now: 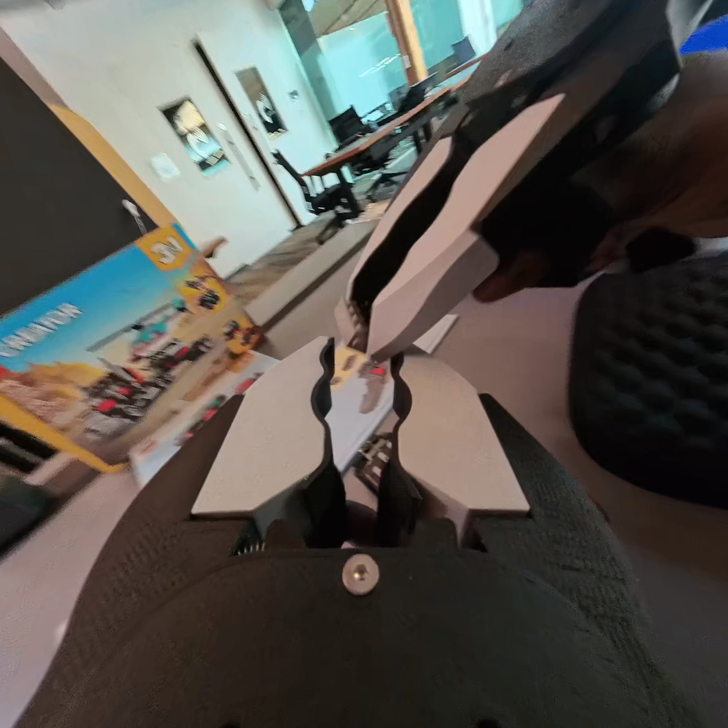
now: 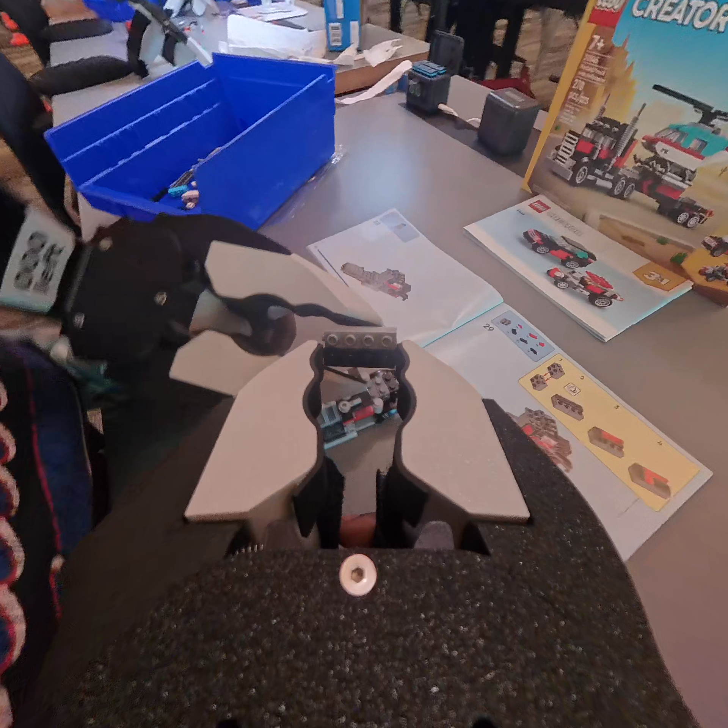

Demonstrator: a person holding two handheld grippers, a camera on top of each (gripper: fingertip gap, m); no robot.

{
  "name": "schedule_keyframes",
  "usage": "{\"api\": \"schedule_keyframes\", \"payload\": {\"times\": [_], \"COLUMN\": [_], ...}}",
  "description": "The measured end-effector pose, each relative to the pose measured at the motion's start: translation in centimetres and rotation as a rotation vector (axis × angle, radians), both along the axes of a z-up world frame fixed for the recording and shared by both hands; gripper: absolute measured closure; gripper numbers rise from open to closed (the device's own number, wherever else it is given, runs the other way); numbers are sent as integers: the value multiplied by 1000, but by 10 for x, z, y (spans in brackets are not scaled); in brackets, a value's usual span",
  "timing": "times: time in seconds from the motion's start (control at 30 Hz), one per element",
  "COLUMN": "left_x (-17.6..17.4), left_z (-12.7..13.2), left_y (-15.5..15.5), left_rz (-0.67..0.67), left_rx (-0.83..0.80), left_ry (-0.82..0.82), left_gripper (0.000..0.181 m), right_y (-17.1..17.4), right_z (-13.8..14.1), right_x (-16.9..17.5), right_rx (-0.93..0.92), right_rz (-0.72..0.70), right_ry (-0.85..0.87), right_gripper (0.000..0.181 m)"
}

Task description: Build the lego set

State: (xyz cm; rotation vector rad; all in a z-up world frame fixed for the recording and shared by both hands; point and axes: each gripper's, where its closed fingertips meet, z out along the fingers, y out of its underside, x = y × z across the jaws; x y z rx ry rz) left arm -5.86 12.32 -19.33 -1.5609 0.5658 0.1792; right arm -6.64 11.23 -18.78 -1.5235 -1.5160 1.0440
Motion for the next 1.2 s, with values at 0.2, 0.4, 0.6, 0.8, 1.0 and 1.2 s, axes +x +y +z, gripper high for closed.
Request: {"api": "schedule_keyframes", "payload": {"times": [0.2, 0.4, 0.6, 0.8, 1.0, 1.2], "left_x": [-12, -41, -38, -40, -41, -41], "left_z": [13, 23, 24, 26, 26, 26], "left_y": [-16, -24, -26, -27, -27, -28], "left_rz": [-261, -316, -353, -358, -360, -361], "left_rx": [-102, -26, -8, 7, 7, 9], "left_ry": [-435, -649, -659, -681, -692, -690], "left_gripper": [144, 144, 145, 145, 145, 145], "right_y": [18, 27, 25, 21, 21, 20], "right_z": [-34, -102, -113, -105, -88, -102], "right_x": [46, 68, 63, 54, 53, 55], "right_rx": [207, 463, 519, 367, 29, -7], "right_rz": [383, 776, 935, 822, 306, 99], "right_ry": [-323, -660, -712, -653, -537, -515], "right_gripper": [146, 146, 146, 133, 140, 145]}}
